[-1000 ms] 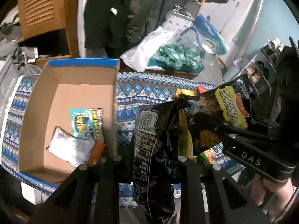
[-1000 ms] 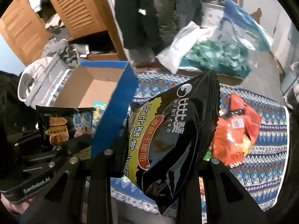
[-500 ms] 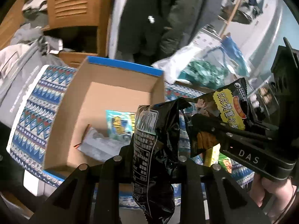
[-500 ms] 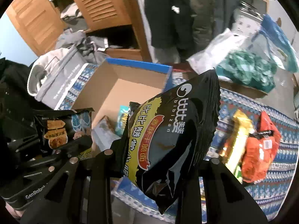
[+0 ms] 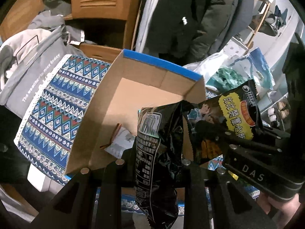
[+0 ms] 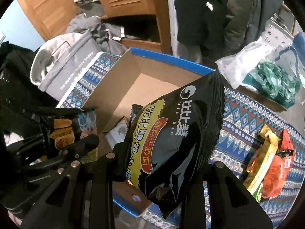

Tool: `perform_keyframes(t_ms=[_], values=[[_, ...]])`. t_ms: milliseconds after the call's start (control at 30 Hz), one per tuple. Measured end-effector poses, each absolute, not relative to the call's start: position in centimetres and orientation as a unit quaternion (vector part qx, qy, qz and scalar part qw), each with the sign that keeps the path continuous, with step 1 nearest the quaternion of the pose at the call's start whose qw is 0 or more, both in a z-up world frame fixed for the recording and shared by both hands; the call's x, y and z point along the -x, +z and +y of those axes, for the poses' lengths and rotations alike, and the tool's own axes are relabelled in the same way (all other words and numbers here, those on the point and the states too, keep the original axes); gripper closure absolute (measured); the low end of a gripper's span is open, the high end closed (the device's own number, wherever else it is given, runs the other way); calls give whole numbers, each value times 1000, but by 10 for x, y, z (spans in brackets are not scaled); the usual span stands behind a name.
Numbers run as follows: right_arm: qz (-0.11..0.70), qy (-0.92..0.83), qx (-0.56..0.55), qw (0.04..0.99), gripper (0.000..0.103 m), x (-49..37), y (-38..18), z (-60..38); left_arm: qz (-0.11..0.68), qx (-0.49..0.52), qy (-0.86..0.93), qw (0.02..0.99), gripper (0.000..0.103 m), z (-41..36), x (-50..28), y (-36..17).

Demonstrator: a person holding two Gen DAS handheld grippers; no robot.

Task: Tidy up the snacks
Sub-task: 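Carry both black bags into the cardboard box and open both tools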

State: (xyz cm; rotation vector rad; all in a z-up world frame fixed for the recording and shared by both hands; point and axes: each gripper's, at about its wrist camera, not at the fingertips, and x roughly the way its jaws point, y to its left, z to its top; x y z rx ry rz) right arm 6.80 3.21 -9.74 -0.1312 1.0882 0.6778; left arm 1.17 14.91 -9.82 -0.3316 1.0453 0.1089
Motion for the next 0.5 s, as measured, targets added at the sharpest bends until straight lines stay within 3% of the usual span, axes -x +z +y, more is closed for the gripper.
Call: perform_keyframes(t_ms=[167,267,300,500], values=[[506,320,67,799,70,-69,-99,40,501,163,71,847,77,158,-12,-102],[502,314,68,803,47,-69,-99,40,501,168,79,845,76,163,-12,-103],[499,311,71,806,46,-69,-99,39,501,167,81,845,74,163,-11,-103],[494,297,71,814,41,-71,-95,31,494,155,103,850,46,162,-9,-98]])
